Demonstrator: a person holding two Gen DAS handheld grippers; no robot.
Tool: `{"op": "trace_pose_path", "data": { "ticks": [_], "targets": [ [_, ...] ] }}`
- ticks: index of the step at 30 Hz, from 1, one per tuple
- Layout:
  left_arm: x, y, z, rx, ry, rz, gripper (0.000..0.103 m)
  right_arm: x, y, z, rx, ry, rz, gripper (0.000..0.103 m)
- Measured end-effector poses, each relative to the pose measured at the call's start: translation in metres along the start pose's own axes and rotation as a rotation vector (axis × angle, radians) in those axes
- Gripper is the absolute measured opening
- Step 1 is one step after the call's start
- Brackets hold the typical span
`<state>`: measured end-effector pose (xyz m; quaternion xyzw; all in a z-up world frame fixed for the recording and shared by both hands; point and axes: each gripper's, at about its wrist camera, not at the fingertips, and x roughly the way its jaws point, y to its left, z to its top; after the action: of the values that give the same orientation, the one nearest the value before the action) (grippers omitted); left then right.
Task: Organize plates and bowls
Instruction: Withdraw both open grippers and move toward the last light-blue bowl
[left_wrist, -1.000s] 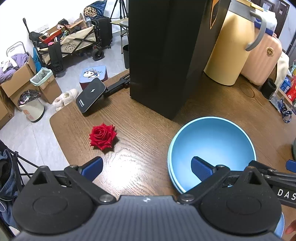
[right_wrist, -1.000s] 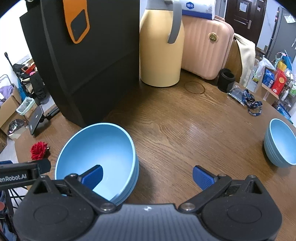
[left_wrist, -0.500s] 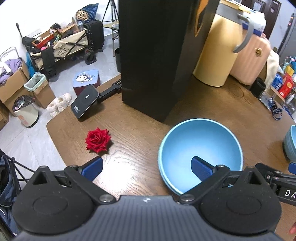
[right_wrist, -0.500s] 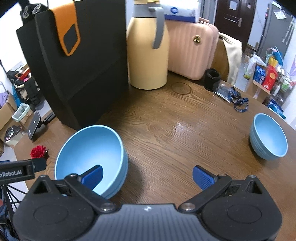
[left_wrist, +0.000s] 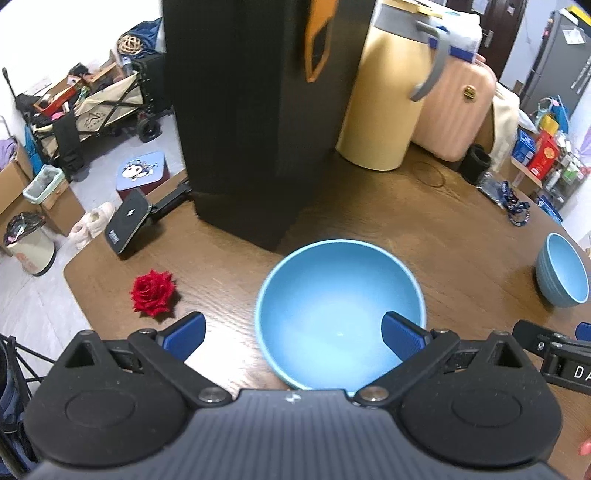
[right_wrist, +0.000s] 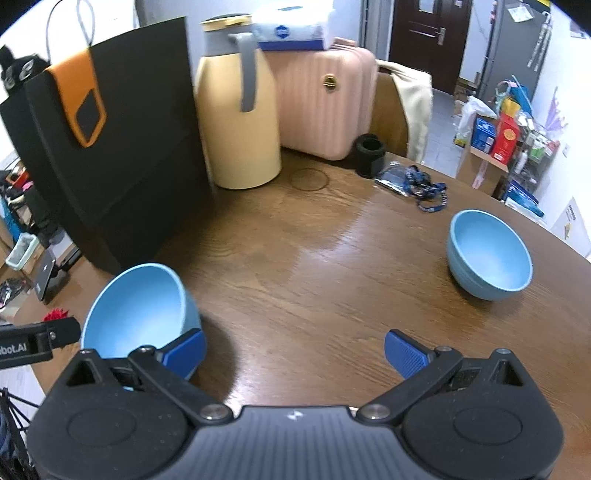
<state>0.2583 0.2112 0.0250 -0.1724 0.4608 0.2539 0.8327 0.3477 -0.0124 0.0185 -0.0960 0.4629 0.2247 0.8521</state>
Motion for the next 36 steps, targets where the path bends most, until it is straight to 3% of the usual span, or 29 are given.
{"op": "trace_pose_path", "data": {
  "ticks": [36],
  "targets": [
    [0.024,-0.205,0.029,0.167,0.023,-0.103,0.103,0.022,-0.201,0.024,0.143,0.027,-0.094,0.103]
  ]
}}
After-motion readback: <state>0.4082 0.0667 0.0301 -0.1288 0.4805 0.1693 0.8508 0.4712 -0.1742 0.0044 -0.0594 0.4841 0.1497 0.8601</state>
